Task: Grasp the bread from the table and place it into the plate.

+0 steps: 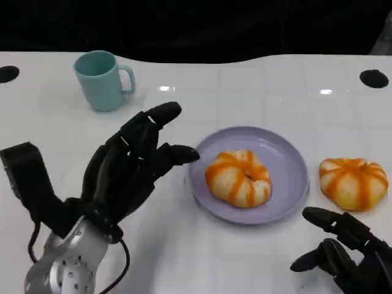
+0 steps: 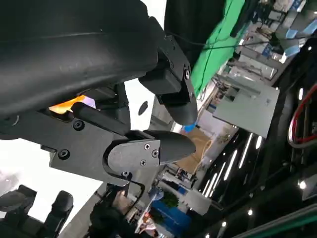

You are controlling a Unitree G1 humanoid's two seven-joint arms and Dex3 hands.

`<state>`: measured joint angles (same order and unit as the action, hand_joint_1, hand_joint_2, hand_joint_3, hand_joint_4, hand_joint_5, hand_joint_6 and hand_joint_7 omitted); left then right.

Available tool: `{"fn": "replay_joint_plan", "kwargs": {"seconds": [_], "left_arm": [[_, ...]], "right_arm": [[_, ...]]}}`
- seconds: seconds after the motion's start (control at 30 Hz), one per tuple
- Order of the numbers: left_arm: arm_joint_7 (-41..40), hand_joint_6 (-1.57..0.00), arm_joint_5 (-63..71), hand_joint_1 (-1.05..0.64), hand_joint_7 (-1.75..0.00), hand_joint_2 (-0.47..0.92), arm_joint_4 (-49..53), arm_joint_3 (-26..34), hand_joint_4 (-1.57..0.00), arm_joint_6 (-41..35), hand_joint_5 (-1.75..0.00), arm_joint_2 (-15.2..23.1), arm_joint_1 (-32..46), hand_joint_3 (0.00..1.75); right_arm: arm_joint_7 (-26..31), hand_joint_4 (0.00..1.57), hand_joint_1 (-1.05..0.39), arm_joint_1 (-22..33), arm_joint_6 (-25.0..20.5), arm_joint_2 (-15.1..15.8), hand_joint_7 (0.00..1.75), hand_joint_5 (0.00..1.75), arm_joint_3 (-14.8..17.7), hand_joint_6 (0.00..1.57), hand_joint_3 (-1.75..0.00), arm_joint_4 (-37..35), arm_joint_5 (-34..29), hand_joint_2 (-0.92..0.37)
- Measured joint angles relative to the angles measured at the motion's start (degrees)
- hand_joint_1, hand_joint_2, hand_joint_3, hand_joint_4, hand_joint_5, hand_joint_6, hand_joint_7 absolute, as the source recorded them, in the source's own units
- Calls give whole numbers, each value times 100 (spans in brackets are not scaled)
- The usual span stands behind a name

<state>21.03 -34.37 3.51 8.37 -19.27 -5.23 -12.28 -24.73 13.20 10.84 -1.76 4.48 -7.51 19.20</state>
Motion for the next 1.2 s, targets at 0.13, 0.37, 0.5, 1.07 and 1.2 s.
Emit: {"fn": "replay_joint_plan", "kwargs": {"seconds": [0.13, 0.37, 0.5, 1.07, 1.2], "left_arm": [[-455, -50, -562, -53, -148, 92, -1085, 166, -64, -581, -174, -152, 980, 54], [-768, -54, -649, -52, -159, 92, -1578, 205, -70, -735, -175, -198, 1858, 52], [-773, -52, -654, -51, -166, 92, -1704, 128, -71, -718, -175, -233, 1993, 52], [-894, -53, -617, -51, -167, 92, -1692, 0, -70, -780, -175, -69, 2242, 46], [-677, -53, -663, -49, -162, 92, -1562, -7, -67, -822, -175, 80, 2137, 47]], "right_arm": [[50, 71, -76, 57, 35, 5, 59, 115, 3, 82, -30, 17, -15, -92], [138, 70, -75, 57, -19, 9, 59, 116, -46, 81, -32, 146, -27, -92], [185, 69, -75, 114, -65, 17, 59, 117, -59, 80, -32, 178, -56, -92], [244, 67, -75, 178, -197, 37, 59, 119, -75, 79, -32, 376, -107, -92], [243, 67, -74, 174, -226, 36, 60, 119, -73, 79, -32, 377, -102, -92]]}}
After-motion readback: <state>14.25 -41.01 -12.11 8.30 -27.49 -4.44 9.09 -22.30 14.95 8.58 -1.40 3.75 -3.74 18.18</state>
